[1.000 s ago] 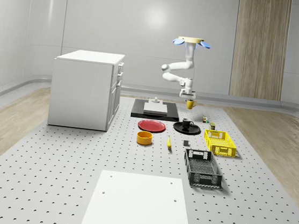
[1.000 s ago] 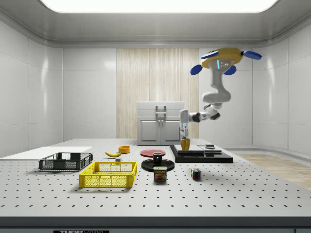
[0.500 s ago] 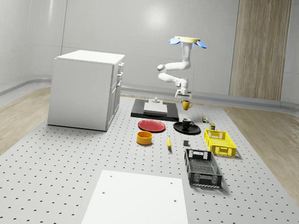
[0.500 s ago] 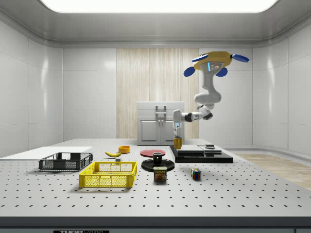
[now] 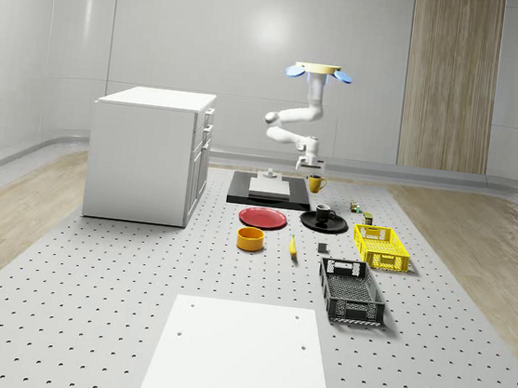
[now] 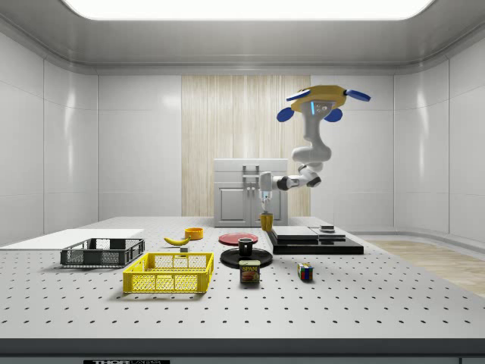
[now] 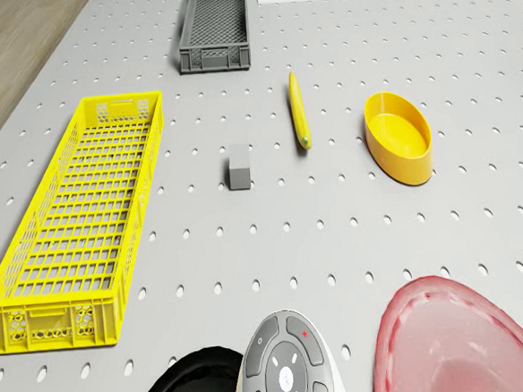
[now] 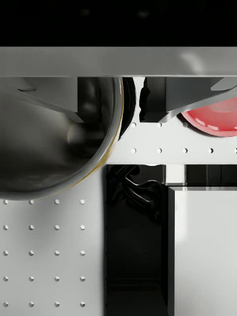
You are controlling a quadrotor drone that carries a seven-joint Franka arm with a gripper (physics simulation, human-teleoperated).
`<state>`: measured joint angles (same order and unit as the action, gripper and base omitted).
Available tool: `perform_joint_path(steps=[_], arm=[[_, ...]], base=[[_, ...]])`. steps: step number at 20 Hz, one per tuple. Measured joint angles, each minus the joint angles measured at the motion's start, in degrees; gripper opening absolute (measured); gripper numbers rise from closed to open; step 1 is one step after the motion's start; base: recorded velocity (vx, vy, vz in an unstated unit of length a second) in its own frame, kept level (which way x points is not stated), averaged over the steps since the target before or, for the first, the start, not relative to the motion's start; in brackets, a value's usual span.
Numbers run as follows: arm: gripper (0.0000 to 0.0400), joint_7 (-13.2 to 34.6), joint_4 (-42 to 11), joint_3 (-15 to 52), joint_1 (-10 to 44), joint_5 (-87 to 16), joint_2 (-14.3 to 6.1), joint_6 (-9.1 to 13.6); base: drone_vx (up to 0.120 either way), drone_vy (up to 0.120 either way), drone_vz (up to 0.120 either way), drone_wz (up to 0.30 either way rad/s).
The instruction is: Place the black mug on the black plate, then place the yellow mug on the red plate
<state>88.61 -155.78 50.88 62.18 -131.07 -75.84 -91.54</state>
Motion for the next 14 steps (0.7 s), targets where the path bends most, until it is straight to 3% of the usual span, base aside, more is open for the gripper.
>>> perform_joint_path(steps=[14], arm=[[0.011,-0.06,-0.01,-0.03,-0.07,-0.05,0.08,0.08]], base=[[0.12,-0.12,0.0,0.0]])
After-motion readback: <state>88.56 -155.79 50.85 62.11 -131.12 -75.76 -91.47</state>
